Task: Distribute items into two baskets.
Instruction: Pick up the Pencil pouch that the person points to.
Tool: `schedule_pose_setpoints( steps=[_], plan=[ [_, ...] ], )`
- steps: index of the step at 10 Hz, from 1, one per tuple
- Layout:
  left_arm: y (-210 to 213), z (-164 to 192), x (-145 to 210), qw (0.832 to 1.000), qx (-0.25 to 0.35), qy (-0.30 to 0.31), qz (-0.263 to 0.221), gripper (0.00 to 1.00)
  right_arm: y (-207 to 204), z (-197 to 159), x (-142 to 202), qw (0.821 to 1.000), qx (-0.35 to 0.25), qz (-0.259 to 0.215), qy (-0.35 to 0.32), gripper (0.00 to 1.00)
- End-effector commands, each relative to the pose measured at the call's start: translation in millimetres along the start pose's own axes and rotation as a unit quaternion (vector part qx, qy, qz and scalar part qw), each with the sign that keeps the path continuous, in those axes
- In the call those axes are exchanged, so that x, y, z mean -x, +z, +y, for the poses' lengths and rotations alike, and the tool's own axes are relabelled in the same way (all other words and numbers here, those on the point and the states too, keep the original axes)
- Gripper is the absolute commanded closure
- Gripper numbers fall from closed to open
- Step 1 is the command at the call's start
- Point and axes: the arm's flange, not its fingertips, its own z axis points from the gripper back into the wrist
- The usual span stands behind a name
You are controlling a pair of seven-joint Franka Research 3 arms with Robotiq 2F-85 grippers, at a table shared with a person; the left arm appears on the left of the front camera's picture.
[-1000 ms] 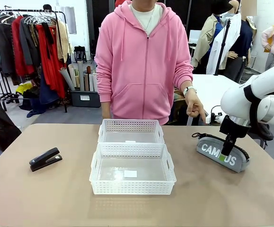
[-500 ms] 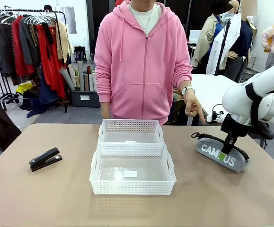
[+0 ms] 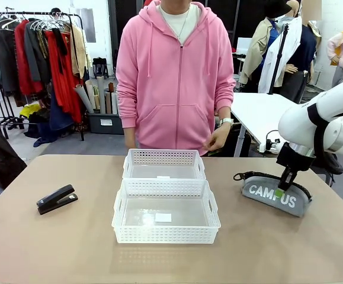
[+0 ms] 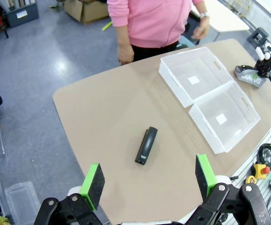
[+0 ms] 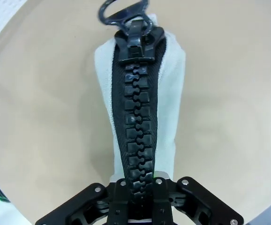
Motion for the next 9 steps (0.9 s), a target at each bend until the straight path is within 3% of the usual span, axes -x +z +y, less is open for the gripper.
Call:
schedule_pose_setpoints(
  steps=[1,6,8,9],
  plan=[
    [-1,1,1,1.0,0.009,-0.006,-0.007,0.0,5,-4,1,1.0,-0.004,-0.013,0.016,1.0],
    [-1,1,1,1.0,0.009,-0.006,-0.007,0.0,16,-4,-1,1.0,0.004,-0.012,0.025,1.0],
    [-1,1,1,1.0,0.009,-0.006,-0.007,0.0,57,7,-8,0.998,0.01,-0.003,0.055,1.0],
    [-1,1,1,1.0,0.009,-0.006,-0.007,0.0,84,13,-13,0.997,0.008,-0.029,0.07,1.0]
  ],
)
